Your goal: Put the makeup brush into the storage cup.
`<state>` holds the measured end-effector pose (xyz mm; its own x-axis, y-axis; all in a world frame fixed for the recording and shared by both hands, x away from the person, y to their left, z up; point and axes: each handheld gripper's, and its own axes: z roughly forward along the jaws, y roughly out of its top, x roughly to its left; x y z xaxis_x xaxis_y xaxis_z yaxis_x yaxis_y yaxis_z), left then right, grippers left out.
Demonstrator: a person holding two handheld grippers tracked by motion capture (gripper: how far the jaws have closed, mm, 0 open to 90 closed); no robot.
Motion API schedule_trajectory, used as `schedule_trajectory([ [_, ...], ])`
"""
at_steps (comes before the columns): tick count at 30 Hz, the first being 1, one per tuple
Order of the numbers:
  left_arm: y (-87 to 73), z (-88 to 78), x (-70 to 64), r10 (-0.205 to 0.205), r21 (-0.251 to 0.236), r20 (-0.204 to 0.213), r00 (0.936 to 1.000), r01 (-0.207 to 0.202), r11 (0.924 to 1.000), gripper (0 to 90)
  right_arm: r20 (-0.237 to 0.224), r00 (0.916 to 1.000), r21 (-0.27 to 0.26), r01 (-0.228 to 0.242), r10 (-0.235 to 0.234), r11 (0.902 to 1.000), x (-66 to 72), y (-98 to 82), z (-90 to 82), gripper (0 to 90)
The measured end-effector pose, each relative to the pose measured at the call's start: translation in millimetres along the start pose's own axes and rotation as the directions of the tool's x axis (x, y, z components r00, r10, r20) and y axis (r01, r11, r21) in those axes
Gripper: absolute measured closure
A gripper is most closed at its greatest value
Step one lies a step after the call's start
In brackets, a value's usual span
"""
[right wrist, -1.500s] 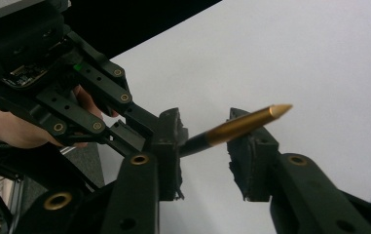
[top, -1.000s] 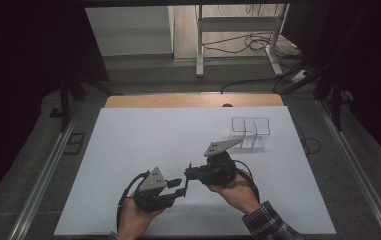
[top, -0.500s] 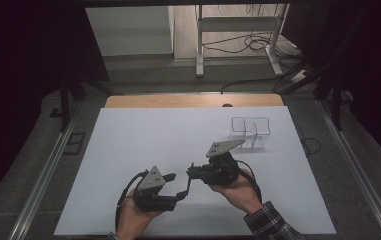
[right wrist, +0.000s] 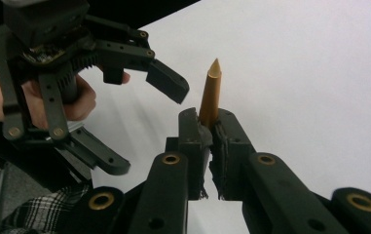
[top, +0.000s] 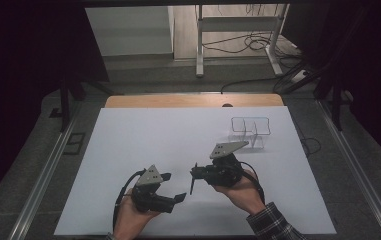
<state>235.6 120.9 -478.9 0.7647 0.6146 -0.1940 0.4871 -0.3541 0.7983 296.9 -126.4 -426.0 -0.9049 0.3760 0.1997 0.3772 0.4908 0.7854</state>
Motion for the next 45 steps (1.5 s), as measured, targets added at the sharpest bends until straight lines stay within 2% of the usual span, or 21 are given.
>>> schedule_trajectory([
  [5, -0.9, -2.7, 1.6, -0.016, 0.008, 0.0, 0.9999, 0.016, 0.9998, 12.8, 0.012, 0.9999, 0.005, 0.012, -0.012, 0.9999, 0.0, -1.8, -1.1, 82.9],
  [11, -5.0, -5.8, 2.0, -0.013, 0.031, 0.0, 0.9999, 0.013, 0.9994, 13.3, 0.016, 0.9998, 0.0, 0.009, -0.009, 1.0, -1.1, -2.8, -3.9, 82.8],
  [16, -8.3, -7.5, 3.3, -0.031, 0.034, 0.003, 0.9995, 0.031, 0.9989, 13.2, 0.019, 0.9997, 0.005, 0.011, -0.011, 0.9999, -1.2, -4.0, -4.9, 82.8],
  [25, -14.5, -14.4, 10.3, -0.058, 0.031, -0.025, 0.998, 0.059, 0.9978, 10.7, 0.032, 0.9995, -0.001, 0.008, -0.008, 1.0, -2.4, -2.7, -11.2, 82.8],
  [37, -22.4, -25.2, 15.4, -0.04, 0.03, -0.08, 0.996, 0.043, 0.9986, 8.3, 0.051, 0.9987, -0.018, 0.006, -0.005, 0.9998, -7.4, -1.5, -22.2, 82.8],
  [45, -26.3, -30.0, 14.8, -0.014, 0.037, -0.113, 0.9935, 0.018, 0.9992, 5.7, 0.065, 0.9979, -0.022, 0.003, -0.001, 0.9998, -10.1, -1.1, -26.7, 82.8],
])
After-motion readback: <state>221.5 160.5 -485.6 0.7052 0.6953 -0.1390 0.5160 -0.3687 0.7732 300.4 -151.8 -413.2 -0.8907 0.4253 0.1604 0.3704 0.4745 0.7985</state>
